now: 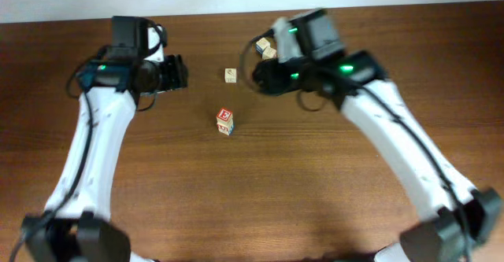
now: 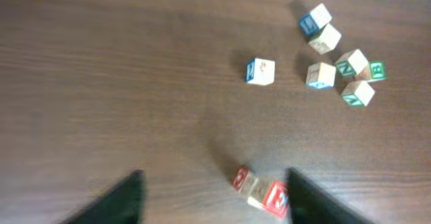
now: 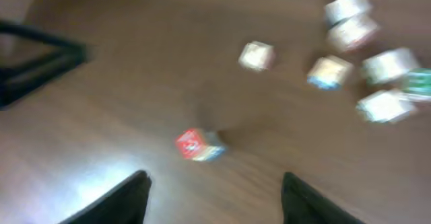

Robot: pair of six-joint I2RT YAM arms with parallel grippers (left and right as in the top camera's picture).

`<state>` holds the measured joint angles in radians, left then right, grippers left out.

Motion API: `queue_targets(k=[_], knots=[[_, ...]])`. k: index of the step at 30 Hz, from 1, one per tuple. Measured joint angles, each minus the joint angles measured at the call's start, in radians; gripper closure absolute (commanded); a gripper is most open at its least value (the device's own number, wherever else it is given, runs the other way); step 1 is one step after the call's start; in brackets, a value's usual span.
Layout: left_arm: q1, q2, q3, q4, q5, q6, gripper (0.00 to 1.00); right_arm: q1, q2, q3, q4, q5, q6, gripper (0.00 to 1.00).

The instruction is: Rotate 3 blocks

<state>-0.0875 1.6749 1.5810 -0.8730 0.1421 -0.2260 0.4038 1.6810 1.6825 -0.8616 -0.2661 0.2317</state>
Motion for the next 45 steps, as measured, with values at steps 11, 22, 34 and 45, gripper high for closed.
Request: queue_targets(k=[11, 22, 34, 45], knots=[[0.000, -0.113, 0.003, -0.160, -0.167, 0.001, 0.01, -0.167, -0.203, 0.003, -0.261, 0.207, -0.061, 0.02], [0.000, -0.113, 0.003, -0.160, -0.177, 0.002, 0.01, -0.230, -0.319, 0.004, -0.390, 0.247, -0.074, 0.02], [0.000, -0.113, 0.003, -0.160, -0.177, 0.002, 0.01, -0.233, -0.321, -0.003, -0.275, 0.391, -0.096, 0.02], [0.000, -0.113, 0.003, -0.161, -0.177, 0.002, 0.01, -0.388, -0.819, -0.594, 0.171, 0.410, -0.143, 0.02]])
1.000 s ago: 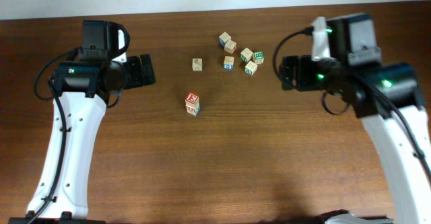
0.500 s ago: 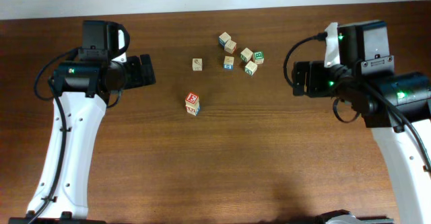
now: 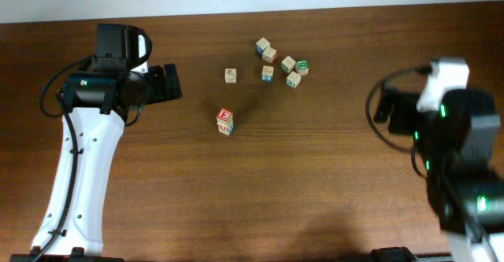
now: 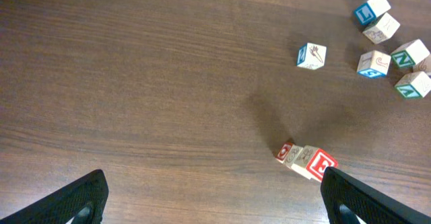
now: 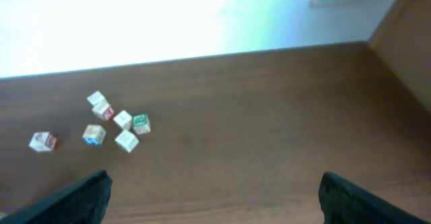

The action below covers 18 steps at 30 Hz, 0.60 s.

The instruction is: Rotate 3 blocks

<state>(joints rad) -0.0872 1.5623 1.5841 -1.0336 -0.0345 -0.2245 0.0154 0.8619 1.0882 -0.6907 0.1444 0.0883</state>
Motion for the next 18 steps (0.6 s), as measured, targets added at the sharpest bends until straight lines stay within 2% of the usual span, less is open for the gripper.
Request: queue_targets(k=[4, 7, 13, 18], knots=[[0.000, 0.000, 0.000, 0.000, 0.000, 0.000, 0.01, -0.030, -0.268, -0.273, 0.072, -0.003, -0.017, 0.01], [0.000, 0.000, 0.000, 0.002, -0.001, 0.000, 0.01, -0.030, -0.343, -0.392, 0.154, -0.007, -0.018, 0.02], [0.000, 0.000, 0.000, 0.000, 0.000, 0.000, 0.01, -0.030, -0.625, -0.723, 0.332, -0.048, -0.021, 0.02], [0.000, 0.000, 0.000, 0.001, 0.000, 0.000, 0.01, -0.030, -0.766, -0.868, 0.362, -0.068, -0.021, 0.02]])
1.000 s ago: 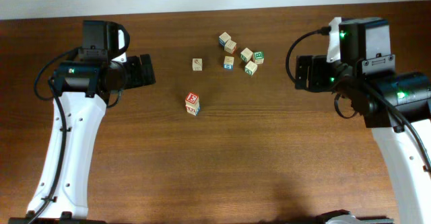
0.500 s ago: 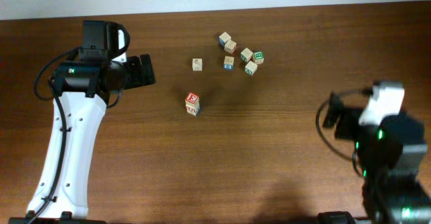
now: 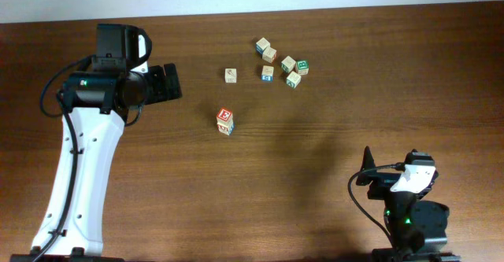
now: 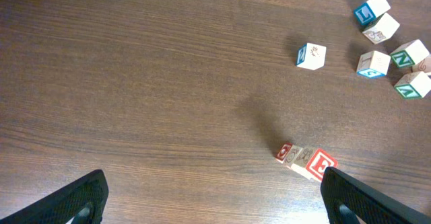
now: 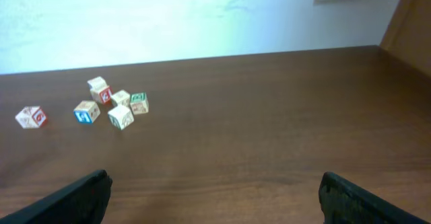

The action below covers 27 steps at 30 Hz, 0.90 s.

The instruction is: Rotate 3 blocks

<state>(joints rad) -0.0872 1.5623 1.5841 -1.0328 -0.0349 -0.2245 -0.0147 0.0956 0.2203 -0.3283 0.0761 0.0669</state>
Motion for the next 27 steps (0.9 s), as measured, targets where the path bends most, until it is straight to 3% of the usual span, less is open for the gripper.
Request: queue_targets(k=[8, 14, 20, 27], knots=[[0.000, 0.000, 0.000, 0.000, 0.000, 0.000, 0.01, 0.000, -0.082, -0.151, 0.128, -0.024, 0.000, 0.02], [0.000, 0.000, 0.000, 0.000, 0.000, 0.000, 0.01, 0.000, -0.082, -0.159, 0.150, -0.031, -0.004, 0.02], [0.000, 0.000, 0.000, -0.001, 0.000, 0.000, 0.01, 0.000, -0.083, -0.203, 0.382, -0.024, -0.003, 0.02], [0.000, 0.000, 0.000, 0.000, 0.000, 0.000, 0.01, 0.000, -0.084, -0.206, 0.255, -0.026, -0.004, 0.02]])
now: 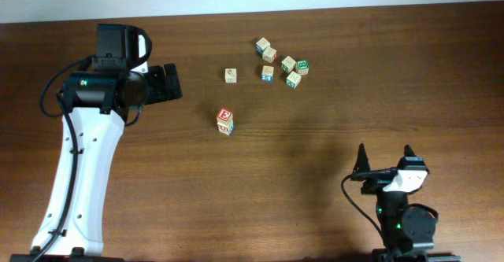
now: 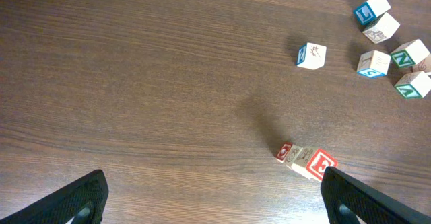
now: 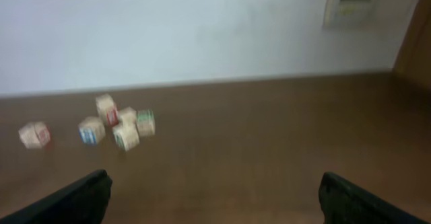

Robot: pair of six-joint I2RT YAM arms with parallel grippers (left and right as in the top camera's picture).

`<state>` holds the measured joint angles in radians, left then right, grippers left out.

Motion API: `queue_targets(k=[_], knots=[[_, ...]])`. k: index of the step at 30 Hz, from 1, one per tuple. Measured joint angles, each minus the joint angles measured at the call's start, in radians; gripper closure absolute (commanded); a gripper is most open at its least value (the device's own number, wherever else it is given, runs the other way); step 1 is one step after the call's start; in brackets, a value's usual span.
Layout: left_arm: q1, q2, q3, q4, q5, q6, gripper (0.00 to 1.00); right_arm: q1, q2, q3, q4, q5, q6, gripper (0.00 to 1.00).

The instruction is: Rotate 3 blocks

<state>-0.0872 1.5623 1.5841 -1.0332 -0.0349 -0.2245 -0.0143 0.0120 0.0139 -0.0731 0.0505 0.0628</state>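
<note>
A short stack of blocks topped by a red E block (image 1: 225, 121) (image 2: 310, 161) stands mid-table. A lone white block (image 1: 230, 75) (image 2: 311, 55) (image 3: 34, 134) lies behind it. A cluster of several lettered blocks (image 1: 281, 64) (image 2: 390, 42) (image 3: 120, 124) sits at the back. My left gripper (image 1: 171, 83) (image 2: 214, 200) hovers open, left of the blocks, nothing between its fingers. My right gripper (image 1: 385, 161) (image 3: 214, 200) is open near the front right, far from all blocks.
The dark wooden table (image 1: 315, 136) ends at a white wall (image 3: 202, 29) behind the blocks. A wall plate shows at the upper right in the right wrist view.
The right arm has folded a little further at the front right, and its wrist view has tilted up and blurred. The left arm and all blocks are unchanged.
First both grippers were near the blocks, the right one over the cluster, the left one low by the E stack. Then the left had lifted back and the right had withdrawn to the right edge. Now the right arm sits folded at the front right.
</note>
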Motion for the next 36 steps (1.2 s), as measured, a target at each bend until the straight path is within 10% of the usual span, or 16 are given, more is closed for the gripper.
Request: queue_targets(k=[29, 36], knots=[[0.000, -0.005, 0.000, 0.005, -0.078, 0.002, 0.01, 0.000, 0.000, 0.000, -0.002, -0.003, 0.000, 0.02], [0.004, -0.229, -0.211, 0.413, -0.083, 0.173, 0.01, 0.000, 0.000, 0.000, -0.002, -0.004, 0.001, 0.02]])
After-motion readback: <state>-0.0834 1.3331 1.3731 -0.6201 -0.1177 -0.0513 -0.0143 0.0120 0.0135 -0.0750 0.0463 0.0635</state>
